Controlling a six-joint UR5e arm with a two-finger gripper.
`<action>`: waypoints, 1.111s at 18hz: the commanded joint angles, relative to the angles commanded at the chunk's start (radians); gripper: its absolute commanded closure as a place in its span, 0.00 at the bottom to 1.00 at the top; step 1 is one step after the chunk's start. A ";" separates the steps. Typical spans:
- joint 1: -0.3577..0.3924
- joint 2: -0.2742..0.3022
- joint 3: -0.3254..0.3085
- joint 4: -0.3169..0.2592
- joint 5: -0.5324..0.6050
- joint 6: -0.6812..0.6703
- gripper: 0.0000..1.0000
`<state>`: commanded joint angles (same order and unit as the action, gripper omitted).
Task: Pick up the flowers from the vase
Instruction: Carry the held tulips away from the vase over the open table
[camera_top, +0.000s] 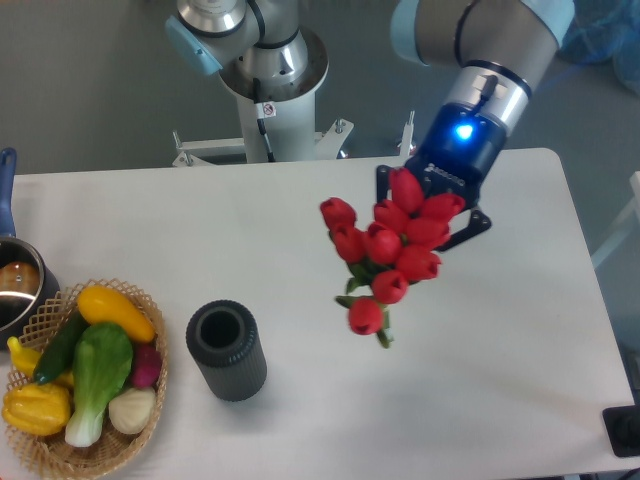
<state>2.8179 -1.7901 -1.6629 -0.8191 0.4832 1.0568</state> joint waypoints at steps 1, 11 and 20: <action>0.000 -0.002 0.008 -0.002 0.002 0.008 0.87; -0.028 -0.015 0.009 -0.017 0.282 0.009 0.89; -0.100 -0.025 0.034 -0.100 0.454 0.009 0.88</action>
<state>2.7183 -1.8147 -1.6291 -0.9188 0.9370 1.0661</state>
